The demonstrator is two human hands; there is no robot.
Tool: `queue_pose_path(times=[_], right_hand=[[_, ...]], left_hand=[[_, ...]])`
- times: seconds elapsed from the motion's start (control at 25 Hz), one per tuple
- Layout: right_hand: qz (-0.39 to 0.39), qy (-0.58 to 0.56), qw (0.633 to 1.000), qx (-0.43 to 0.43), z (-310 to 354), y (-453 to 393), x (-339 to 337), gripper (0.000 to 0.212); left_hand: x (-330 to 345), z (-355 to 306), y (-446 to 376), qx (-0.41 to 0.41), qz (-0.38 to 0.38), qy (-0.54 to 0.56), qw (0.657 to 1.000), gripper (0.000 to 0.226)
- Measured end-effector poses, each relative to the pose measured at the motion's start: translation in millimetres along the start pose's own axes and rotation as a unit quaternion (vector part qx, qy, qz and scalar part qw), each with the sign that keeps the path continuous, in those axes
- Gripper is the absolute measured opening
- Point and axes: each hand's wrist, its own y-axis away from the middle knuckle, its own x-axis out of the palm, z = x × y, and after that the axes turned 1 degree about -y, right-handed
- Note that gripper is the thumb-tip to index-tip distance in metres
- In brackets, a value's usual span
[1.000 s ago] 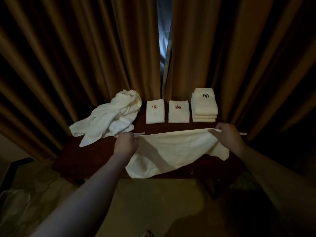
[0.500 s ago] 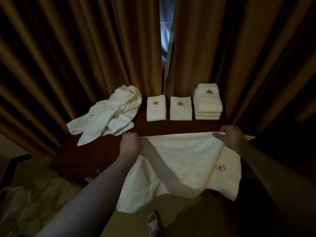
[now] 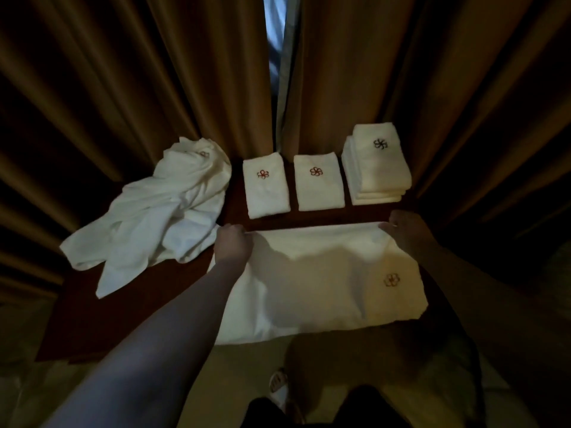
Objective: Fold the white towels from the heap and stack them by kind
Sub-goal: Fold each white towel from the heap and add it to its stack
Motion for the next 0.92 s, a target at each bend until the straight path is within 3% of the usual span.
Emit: queue_pose_path(times=[0.2, 0.36, 0.52, 0.72, 0.92], right_hand=[[-0.024, 0.018, 0.998, -0.049, -16.8, -58.0, 20.1, 0.033], [-0.022, 0.063, 0.998, -0.009, -21.1, -115.3, 36.4, 0.024], [-0.022, 0.086, 0.994, -0.06, -53.2, -149.7, 62.3, 0.025], [0.006, 0.085, 0.995, -0.043, -83.2, -170.6, 96.9, 0.022], [-0.036, 0.063, 0.994, -0.083, -85.7, -152.6, 111.4, 0.052]], left_hand=[[26.5, 1.7, -53.1, 0.007, 0.009, -0.005, 1.0, 0.02], [55.0, -5.3, -84.2, -0.031, 0.016, 0.01, 0.999, 0.023], [83.8, -16.9, -98.9, -0.043, 0.019, 0.0, 0.999, 0.023], [115.8, -31.2, -114.6, -0.077, 0.007, 0.045, 0.996, 0.03], [157.7, -44.8, -95.0, -0.042, 0.08, 0.014, 0.996, 0.058]])
